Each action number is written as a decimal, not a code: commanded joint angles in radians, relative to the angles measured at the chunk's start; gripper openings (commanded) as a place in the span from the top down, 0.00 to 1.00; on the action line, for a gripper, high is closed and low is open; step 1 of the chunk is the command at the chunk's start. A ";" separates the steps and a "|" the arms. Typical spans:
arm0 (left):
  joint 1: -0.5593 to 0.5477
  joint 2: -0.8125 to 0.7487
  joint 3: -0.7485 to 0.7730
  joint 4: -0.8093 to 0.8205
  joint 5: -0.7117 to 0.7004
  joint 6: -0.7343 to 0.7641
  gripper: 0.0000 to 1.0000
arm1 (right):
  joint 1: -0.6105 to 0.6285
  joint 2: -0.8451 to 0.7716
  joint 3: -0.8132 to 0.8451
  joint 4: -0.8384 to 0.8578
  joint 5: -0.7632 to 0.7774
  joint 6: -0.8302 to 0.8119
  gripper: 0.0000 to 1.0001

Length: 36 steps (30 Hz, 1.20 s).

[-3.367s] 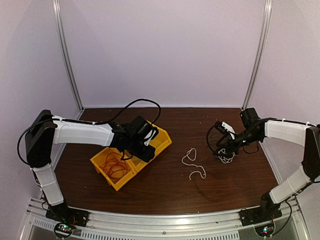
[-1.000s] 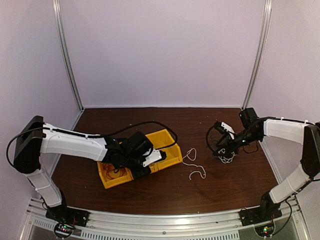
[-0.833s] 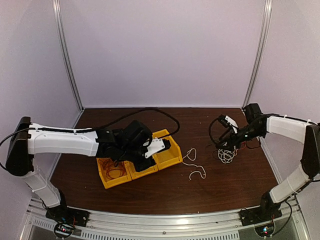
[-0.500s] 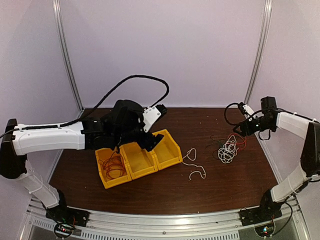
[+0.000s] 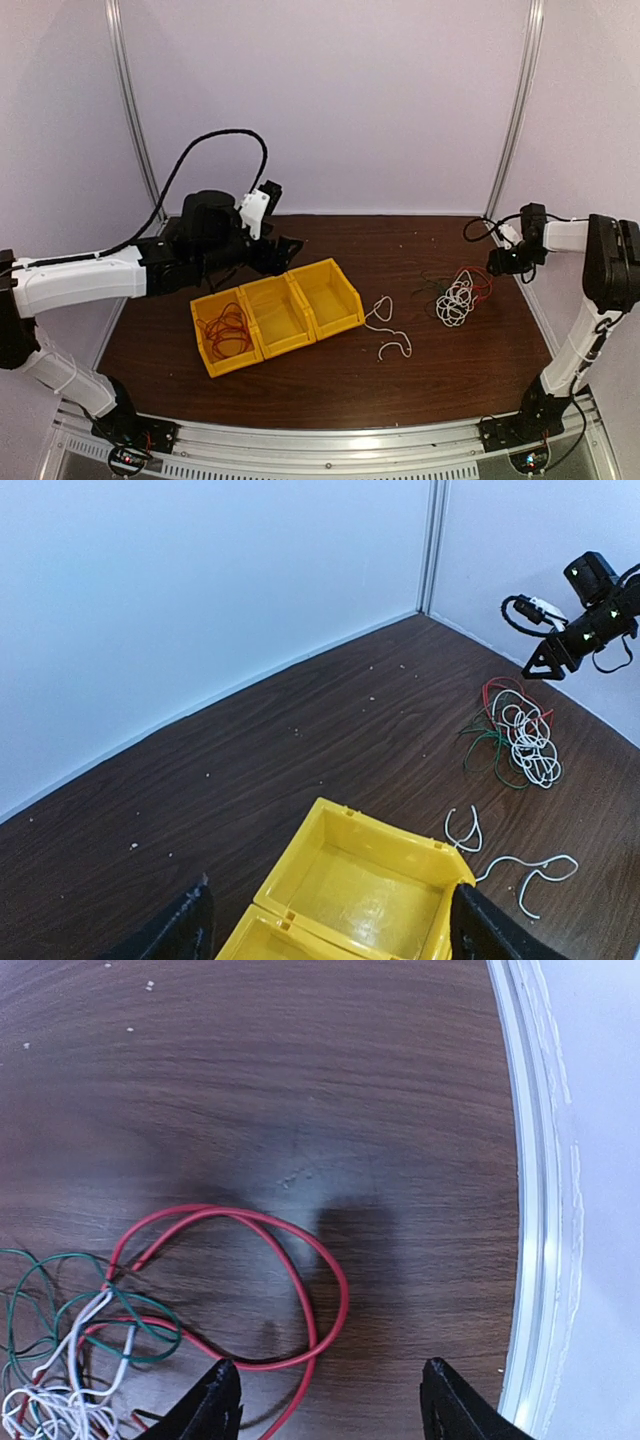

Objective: Untangle the cables
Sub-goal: Adjust the bin at the center of the board, then pick up one of the twisted cables from the tangled cable pile.

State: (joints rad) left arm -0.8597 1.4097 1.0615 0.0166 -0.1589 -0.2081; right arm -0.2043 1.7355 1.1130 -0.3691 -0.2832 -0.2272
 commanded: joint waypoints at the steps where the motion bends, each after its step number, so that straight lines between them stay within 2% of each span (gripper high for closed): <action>1: 0.031 -0.114 -0.111 0.157 0.020 0.061 0.21 | -0.029 0.063 0.046 0.018 0.042 0.037 0.38; 7: 0.031 -0.104 -0.087 0.144 0.074 0.086 0.23 | -0.037 0.160 0.089 0.022 -0.017 0.064 0.45; 17: 0.031 -0.059 -0.075 0.141 0.135 0.098 0.23 | -0.041 0.228 0.108 0.056 -0.061 0.078 0.64; 20: 0.032 -0.055 -0.074 0.140 0.141 0.103 0.23 | -0.041 0.233 0.100 0.067 -0.081 0.080 0.70; 23: 0.031 -0.051 -0.071 0.138 0.147 0.109 0.23 | -0.044 0.231 0.094 0.077 -0.108 0.076 0.81; 28: 0.031 -0.045 -0.067 0.132 0.158 0.117 0.24 | -0.046 0.176 0.066 0.090 -0.145 0.068 1.00; 36: 0.031 -0.026 -0.059 0.130 0.199 0.129 0.24 | -0.047 -0.103 -0.011 0.084 -0.212 0.017 1.00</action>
State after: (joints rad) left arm -0.8303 1.3632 0.9619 0.1112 0.0051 -0.1013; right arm -0.2440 1.7973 1.1213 -0.2981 -0.4313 -0.1719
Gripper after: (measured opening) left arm 0.764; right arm 0.012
